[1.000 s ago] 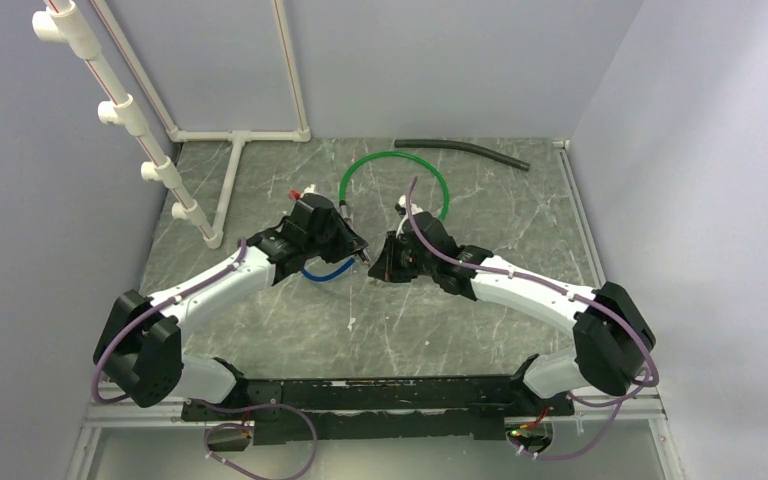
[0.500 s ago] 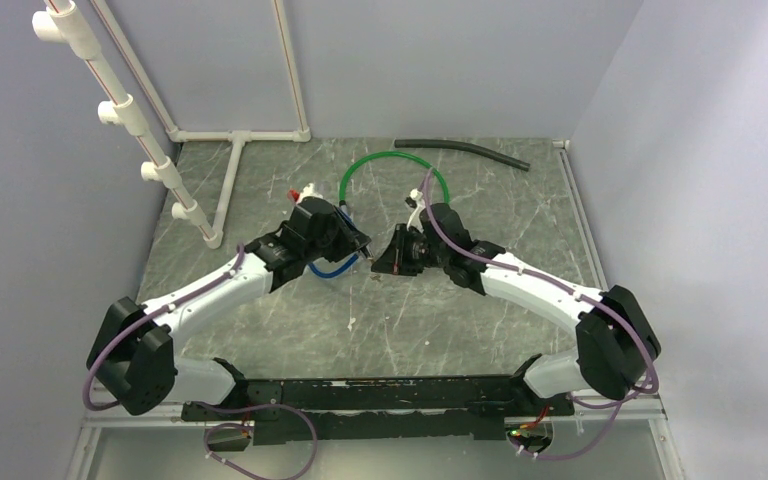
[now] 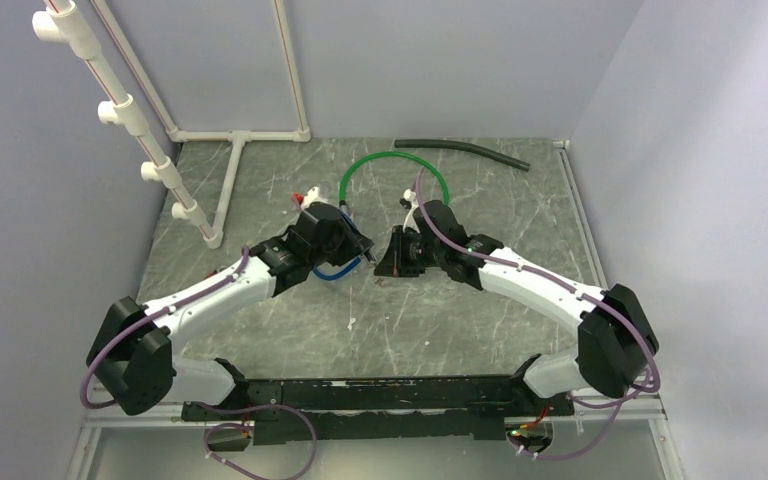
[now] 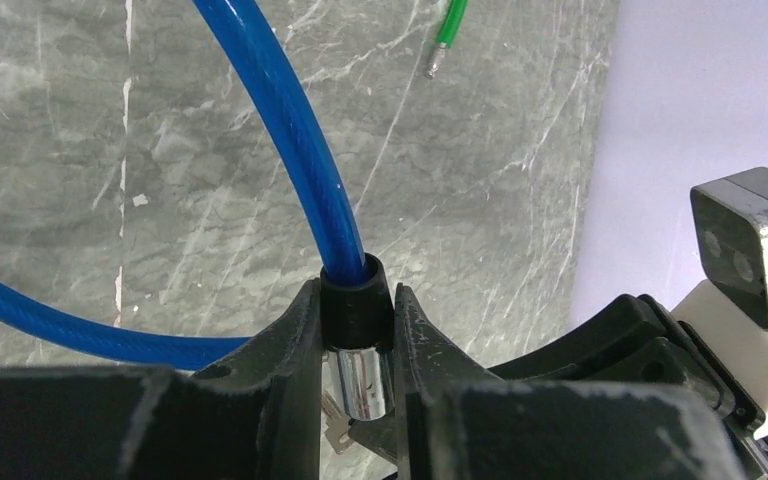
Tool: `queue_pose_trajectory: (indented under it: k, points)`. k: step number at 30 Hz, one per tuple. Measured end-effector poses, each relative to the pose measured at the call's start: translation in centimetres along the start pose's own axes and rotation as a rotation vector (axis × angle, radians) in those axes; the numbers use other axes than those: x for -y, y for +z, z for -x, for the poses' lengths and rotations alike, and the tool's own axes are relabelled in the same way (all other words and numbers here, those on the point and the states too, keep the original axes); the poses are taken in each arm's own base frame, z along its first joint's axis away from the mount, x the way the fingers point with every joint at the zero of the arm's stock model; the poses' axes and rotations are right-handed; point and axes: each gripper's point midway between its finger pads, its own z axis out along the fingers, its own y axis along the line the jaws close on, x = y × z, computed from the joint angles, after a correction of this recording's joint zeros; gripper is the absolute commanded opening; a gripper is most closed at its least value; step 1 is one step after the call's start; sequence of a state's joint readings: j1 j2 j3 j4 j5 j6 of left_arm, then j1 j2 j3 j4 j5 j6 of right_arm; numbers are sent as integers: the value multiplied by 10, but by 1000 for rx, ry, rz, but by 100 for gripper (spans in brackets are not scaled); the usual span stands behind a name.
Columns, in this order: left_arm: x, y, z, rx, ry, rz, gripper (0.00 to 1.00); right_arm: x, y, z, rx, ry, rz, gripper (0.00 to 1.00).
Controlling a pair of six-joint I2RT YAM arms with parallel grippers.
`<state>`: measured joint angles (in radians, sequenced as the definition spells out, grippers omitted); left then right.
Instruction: Unlock with the key
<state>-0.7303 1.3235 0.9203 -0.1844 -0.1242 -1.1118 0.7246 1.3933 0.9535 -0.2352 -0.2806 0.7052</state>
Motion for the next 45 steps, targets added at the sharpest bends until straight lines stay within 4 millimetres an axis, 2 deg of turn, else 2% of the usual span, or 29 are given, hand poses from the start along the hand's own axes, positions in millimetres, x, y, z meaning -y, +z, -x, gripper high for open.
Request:
queue_pose_trajectory:
  k: [13, 24, 26, 28, 31, 37, 40, 45]
  points:
    - [14, -4, 0, -12, -8, -34, 0, 2, -10, 11, 100, -167, -16, 0]
    - [18, -2, 0, -5, -27, -65, 0, 2, -14, 14, 121, -131, 8, 0]
    - [19, -2, 0, -8, -33, -68, 0, 1, -15, 14, 118, -113, 23, 10]
    - [19, -3, 1, -6, -33, -68, 0, 0, -16, 14, 113, -101, 35, 28]
    - [16, -7, 0, -2, -24, -51, 0, -6, -17, 19, 126, -93, 64, 46]
    - [14, -15, 5, 9, -5, -25, 0, -9, -19, 21, 136, -101, 81, 53]
    - [13, -16, 4, 3, -2, -17, 0, -13, -22, 25, 157, -107, 93, 51]
    - [3, -17, -4, -28, 6, 19, 0, -27, -32, 43, 239, -126, 144, 47]
